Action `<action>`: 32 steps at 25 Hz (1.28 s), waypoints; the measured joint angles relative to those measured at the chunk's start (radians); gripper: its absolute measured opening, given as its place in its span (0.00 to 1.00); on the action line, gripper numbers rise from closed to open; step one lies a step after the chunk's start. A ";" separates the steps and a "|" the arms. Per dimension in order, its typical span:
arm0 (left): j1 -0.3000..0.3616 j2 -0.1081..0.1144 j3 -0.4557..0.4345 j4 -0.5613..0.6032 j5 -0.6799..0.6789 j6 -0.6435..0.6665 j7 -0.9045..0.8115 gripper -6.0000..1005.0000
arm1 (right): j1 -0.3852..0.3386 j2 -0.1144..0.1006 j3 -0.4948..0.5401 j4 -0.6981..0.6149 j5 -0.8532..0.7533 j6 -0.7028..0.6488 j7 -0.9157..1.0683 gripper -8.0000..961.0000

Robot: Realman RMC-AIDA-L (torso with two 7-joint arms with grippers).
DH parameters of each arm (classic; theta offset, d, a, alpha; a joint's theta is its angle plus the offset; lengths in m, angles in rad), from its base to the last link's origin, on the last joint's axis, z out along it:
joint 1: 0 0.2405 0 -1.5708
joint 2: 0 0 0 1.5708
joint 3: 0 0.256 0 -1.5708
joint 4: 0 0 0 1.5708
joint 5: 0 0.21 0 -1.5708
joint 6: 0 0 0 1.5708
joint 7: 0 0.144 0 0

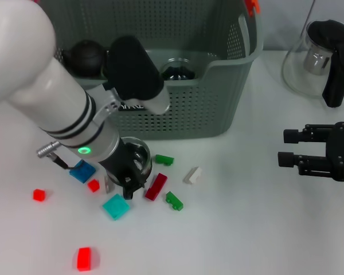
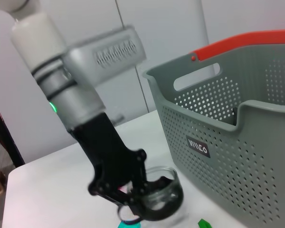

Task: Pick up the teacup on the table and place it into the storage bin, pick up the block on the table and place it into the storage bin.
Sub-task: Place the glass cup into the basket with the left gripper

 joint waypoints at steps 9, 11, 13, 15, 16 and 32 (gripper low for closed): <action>-0.003 0.007 -0.219 0.131 -0.319 0.220 0.079 0.06 | -0.001 -0.009 -0.008 0.003 -0.020 -0.001 -0.001 0.66; -0.013 0.009 -0.276 0.126 -0.395 0.231 0.103 0.06 | 0.000 -0.010 -0.009 0.003 -0.029 -0.002 0.000 0.66; -0.037 0.010 -0.358 0.117 -0.468 0.233 0.136 0.06 | 0.000 -0.010 -0.009 0.003 -0.035 -0.007 0.000 0.66; -0.061 0.010 -0.407 0.110 -0.499 0.228 0.155 0.06 | 0.001 -0.011 -0.009 0.003 -0.037 -0.012 0.000 0.66; -0.080 0.011 -0.439 0.103 -0.511 0.217 0.163 0.06 | 0.002 -0.011 -0.009 0.003 -0.037 -0.013 -0.001 0.66; -0.350 0.125 -0.491 -0.345 -0.362 -0.398 0.174 0.06 | 0.012 -0.005 -0.006 0.003 -0.037 -0.002 -0.002 0.66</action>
